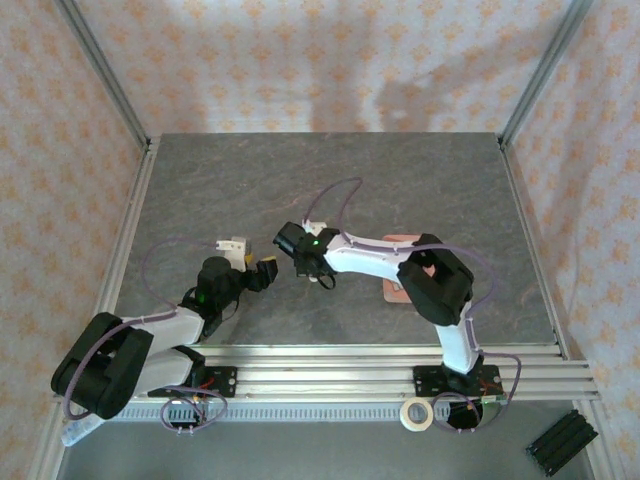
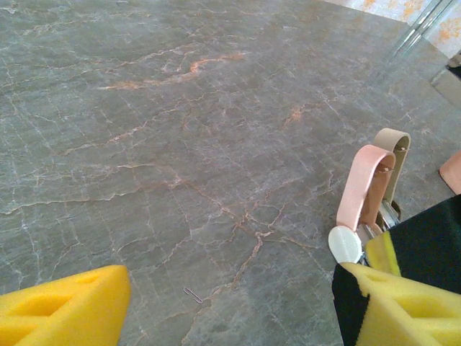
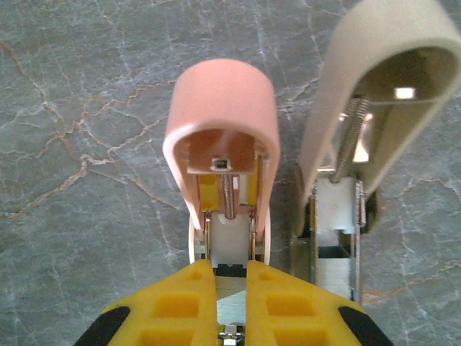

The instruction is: Load the staples into the stapler

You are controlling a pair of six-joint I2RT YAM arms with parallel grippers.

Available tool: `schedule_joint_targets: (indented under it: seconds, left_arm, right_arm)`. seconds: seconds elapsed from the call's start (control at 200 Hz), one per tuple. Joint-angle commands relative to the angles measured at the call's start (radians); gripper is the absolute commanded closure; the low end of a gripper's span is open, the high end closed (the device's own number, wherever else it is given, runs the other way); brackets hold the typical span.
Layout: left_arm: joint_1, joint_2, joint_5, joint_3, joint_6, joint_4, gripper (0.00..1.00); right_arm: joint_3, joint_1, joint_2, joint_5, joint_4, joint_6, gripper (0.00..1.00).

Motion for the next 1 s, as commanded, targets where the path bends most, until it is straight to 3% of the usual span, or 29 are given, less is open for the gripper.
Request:
schedule_joint_targets:
  seconds: [0.0,0.526,0.996]
  left_arm:
    - [-0.010,0.015,0.011,0.008,0.014,0.055,0.25]
    - [-0.009,0.034,0.025,0.016,0.012,0.069,0.25]
    - [-0.010,0.025,0.025,0.017,0.014,0.057,0.25]
  right_arm:
    - [-0.035,0.000,-0.053,0.063,0.025,0.025,0.87]
    - [-0.136,0.018,-0.153,0.100,0.130,0.010,0.87]
    - [-0.110,0.018,-0.086,0.077,0.087,0.022,0.87]
